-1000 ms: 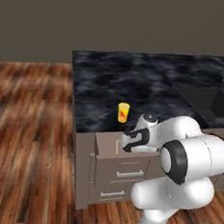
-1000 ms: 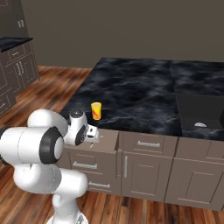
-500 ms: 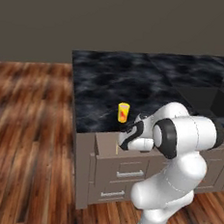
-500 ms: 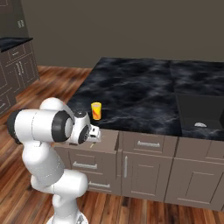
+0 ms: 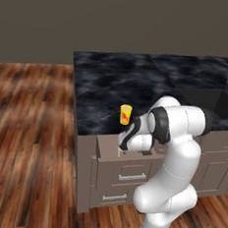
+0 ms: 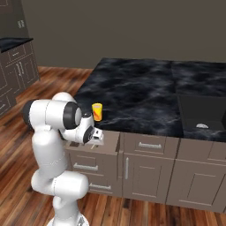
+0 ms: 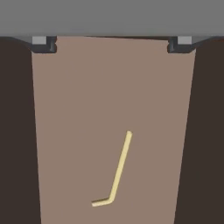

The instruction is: Pick up the straw from the right drawer and put it inside the smoothie cup.

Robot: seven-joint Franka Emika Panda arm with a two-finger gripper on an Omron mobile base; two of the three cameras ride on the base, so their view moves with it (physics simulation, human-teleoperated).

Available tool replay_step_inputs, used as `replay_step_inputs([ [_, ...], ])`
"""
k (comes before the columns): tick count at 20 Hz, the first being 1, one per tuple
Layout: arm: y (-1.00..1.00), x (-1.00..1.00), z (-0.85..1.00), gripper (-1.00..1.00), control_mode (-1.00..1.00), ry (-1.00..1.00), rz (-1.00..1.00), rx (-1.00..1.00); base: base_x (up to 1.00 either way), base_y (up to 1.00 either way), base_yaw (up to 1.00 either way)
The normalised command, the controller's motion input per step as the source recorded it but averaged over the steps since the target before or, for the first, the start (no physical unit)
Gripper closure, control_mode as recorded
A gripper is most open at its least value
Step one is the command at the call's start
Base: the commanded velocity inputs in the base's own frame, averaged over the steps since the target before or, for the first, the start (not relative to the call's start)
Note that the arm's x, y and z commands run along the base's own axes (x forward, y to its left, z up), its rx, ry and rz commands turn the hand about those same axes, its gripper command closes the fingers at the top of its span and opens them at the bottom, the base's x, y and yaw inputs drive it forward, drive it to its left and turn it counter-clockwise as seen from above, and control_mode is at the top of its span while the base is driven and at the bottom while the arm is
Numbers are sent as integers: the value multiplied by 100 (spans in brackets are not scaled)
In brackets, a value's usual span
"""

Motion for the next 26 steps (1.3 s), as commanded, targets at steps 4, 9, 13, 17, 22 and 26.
replay_step_inputs([
  [4, 0, 22, -27, -100, -100, 14, 0, -1, 0, 0, 0],
  [9, 0, 4, -34, -100, -100, 16, 0, -2, 0, 0, 0],
  [13, 0, -12, -33, -100, -100, 21, 0, -3, 0, 0, 0],
  [17, 0, -63, -17, -100, -100, 25, 0, 0, 0, 0, 0],
  [22, -1, -89, 0, -100, -100, 16, 0, 0, 0, 0, 0],
  [26, -12, -100, 6, -100, -100, 10, 2, 0, 0, 0, 0],
])
